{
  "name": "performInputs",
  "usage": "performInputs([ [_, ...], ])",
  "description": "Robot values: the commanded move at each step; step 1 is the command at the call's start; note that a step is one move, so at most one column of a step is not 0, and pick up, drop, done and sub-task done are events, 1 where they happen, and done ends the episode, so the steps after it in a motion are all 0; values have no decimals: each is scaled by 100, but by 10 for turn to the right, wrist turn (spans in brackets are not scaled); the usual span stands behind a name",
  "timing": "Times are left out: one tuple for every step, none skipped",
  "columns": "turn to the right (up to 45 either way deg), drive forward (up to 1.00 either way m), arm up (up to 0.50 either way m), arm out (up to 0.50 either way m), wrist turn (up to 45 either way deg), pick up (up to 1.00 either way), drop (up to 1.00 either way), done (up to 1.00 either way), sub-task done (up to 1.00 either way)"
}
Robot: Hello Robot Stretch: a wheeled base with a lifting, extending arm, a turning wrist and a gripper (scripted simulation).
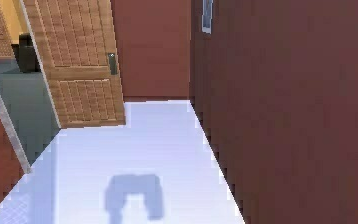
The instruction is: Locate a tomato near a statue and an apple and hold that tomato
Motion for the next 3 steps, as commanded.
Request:
performInputs([
  [-120, 0, 0, 0, 0, 0, 0, 0, 0],
  [0, 50, 0, 0, 0, 0, 0, 0, 0],
  [-180, 0, 0, 0, 0, 0, 0, 0, 0],
])
